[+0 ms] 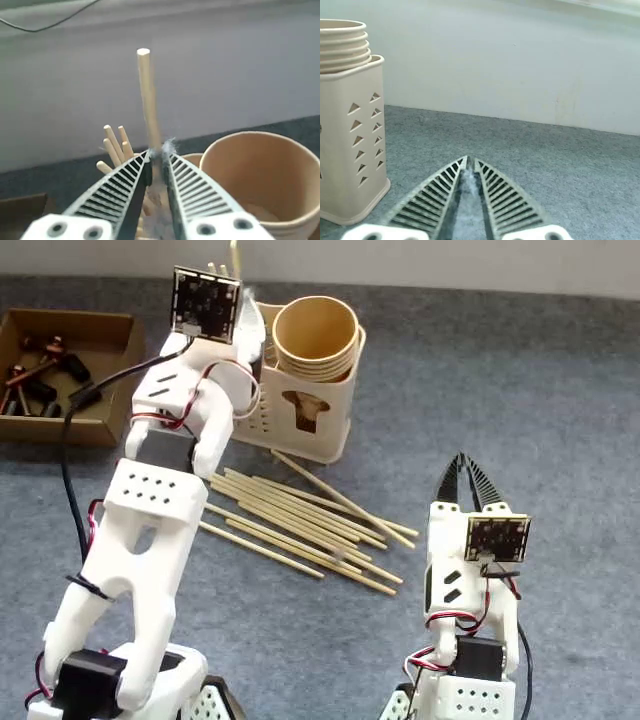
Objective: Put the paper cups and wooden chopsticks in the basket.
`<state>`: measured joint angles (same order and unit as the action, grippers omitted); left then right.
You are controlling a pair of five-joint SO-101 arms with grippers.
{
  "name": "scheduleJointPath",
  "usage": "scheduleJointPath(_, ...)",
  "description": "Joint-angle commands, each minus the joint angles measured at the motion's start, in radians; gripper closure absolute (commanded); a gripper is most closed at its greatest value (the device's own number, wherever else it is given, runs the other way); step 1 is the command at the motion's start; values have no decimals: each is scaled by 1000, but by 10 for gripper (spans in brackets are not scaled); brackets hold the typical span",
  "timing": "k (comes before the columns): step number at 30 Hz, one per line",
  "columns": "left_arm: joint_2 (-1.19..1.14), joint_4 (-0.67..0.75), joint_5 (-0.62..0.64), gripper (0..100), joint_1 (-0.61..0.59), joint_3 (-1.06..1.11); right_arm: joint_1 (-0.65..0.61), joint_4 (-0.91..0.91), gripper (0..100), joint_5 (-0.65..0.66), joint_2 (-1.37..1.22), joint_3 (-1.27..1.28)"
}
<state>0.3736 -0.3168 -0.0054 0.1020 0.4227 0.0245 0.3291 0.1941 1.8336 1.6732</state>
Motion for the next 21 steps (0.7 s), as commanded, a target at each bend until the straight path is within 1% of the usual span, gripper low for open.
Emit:
scheduleJointPath(1, 13, -121, 5, 914, -41, -96, -12, -5, 991, 11, 4, 113)
scheduleJointPath(6, 13, -302, 5, 880, -59, -216, -12, -5, 991, 11, 4, 113)
scheduleJointPath(15, 22, -586, 5, 881, -61, -381, -12, -5, 991, 11, 4, 113)
scheduleJointPath(21, 174, -720, 6, 881, -61, -381, -12, -5, 991, 11, 4, 114)
